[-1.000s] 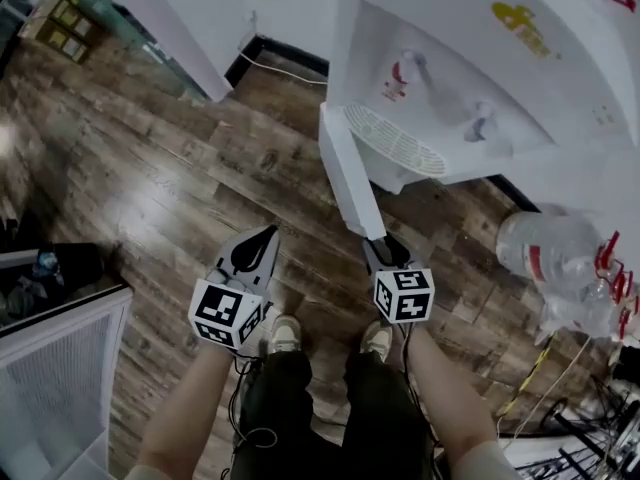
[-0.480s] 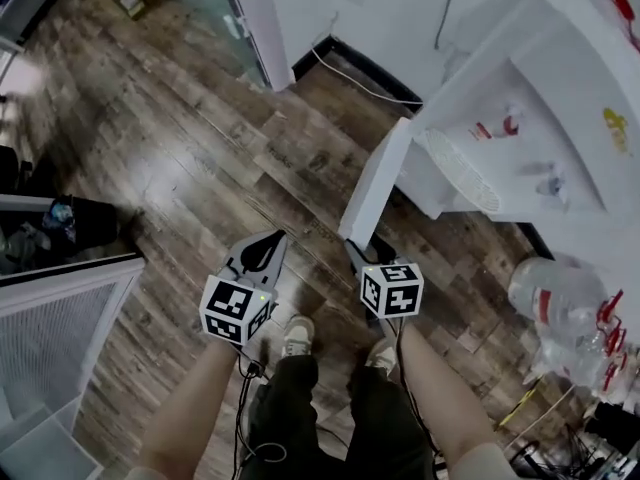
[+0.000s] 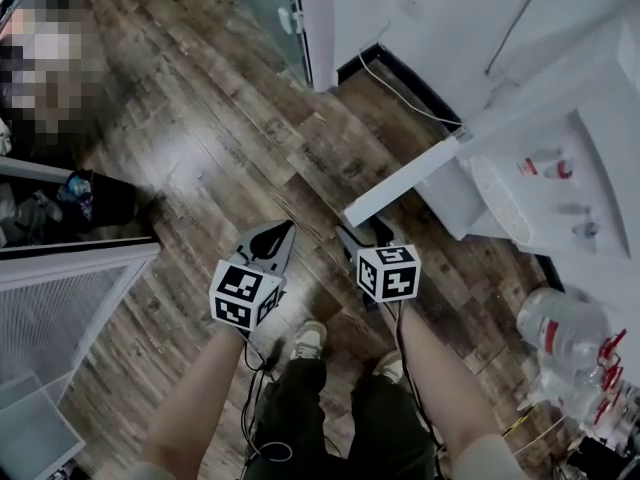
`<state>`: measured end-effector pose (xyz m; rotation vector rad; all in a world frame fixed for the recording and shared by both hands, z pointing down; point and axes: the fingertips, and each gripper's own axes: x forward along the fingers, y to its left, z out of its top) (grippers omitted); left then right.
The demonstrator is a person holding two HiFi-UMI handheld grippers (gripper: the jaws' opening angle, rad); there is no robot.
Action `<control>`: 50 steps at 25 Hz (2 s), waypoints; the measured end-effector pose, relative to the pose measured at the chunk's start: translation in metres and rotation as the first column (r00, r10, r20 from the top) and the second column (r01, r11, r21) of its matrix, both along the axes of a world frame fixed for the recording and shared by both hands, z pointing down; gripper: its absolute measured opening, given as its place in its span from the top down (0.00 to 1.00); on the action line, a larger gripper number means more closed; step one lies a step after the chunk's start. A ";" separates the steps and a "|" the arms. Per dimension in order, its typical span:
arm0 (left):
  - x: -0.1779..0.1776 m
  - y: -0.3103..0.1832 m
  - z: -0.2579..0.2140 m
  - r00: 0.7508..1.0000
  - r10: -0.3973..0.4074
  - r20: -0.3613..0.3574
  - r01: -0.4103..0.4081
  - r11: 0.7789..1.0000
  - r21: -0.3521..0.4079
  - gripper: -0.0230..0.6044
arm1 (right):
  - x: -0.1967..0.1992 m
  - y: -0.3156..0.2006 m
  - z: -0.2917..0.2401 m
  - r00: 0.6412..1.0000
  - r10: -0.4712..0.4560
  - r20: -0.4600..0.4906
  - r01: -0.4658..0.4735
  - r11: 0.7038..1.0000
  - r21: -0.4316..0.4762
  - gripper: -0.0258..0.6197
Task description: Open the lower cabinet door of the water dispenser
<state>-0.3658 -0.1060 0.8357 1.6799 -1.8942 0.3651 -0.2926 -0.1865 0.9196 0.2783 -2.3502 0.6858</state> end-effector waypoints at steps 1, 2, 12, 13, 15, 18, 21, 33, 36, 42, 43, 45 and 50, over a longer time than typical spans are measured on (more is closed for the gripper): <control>-0.004 0.001 -0.003 1.000 -0.017 -0.009 0.017 1.000 0.003 0.96 | -0.001 0.000 -0.001 1.000 0.002 -0.005 -0.002 1.000 -0.009 0.49; -0.007 0.002 -0.006 0.999 -0.030 -0.016 0.030 1.000 0.006 0.96 | 0.001 -0.001 -0.004 1.000 0.005 -0.011 -0.005 1.000 -0.012 0.49; 0.019 -0.023 -0.072 1.000 0.016 -0.018 -0.016 1.000 0.013 0.95 | 0.070 -0.037 -0.088 0.995 0.103 -0.015 -0.103 0.994 0.034 0.71; 0.023 -0.027 -0.082 0.999 0.028 -0.016 -0.027 1.000 0.014 0.96 | 0.079 -0.041 -0.101 0.992 0.123 -0.012 -0.123 0.992 0.036 0.74; 0.034 -0.035 -0.102 0.998 0.056 -0.012 -0.056 0.998 0.016 0.96 | 0.099 -0.050 -0.128 0.988 0.157 -0.005 -0.156 0.987 0.047 0.79; 0.048 -0.045 -0.137 0.996 0.088 -0.021 -0.088 0.996 0.032 0.96 | 0.126 -0.059 -0.173 0.981 0.193 0.014 -0.194 0.978 0.071 0.84; 0.061 -0.054 -0.177 0.993 0.121 -0.012 -0.120 0.991 0.051 0.96 | 0.152 -0.067 -0.217 0.974 0.226 0.028 -0.227 0.969 0.097 0.84; 0.145 -0.074 -0.350 0.979 0.200 0.040 -0.204 0.965 0.163 0.96 | 0.258 -0.092 -0.416 0.932 0.328 0.156 -0.357 0.909 0.216 0.90; 0.162 -0.072 -0.397 0.973 0.207 0.097 -0.223 0.956 0.189 0.96 | 0.285 -0.088 -0.465 0.926 0.328 0.187 -0.367 0.900 0.234 0.92; 0.191 -0.065 -0.488 0.965 0.223 0.136 -0.253 0.929 0.271 0.96 | 0.328 -0.077 -0.566 0.929 0.266 0.256 -0.342 0.882 0.325 0.95; 0.196 -0.064 -0.502 0.963 0.228 0.145 -0.261 0.923 0.281 0.96 | 0.335 -0.074 -0.582 0.927 0.262 0.269 -0.346 0.875 0.339 0.95; 0.203 -0.062 -0.530 0.957 0.237 0.167 -0.279 0.911 0.304 0.96 | 0.347 -0.068 -0.613 0.917 0.261 0.300 -0.361 0.863 0.353 0.95; 0.220 -0.059 -0.598 0.932 0.261 0.249 -0.339 0.870 0.358 0.96 | 0.368 -0.048 -0.677 0.902 0.234 0.363 -0.372 0.847 0.379 0.95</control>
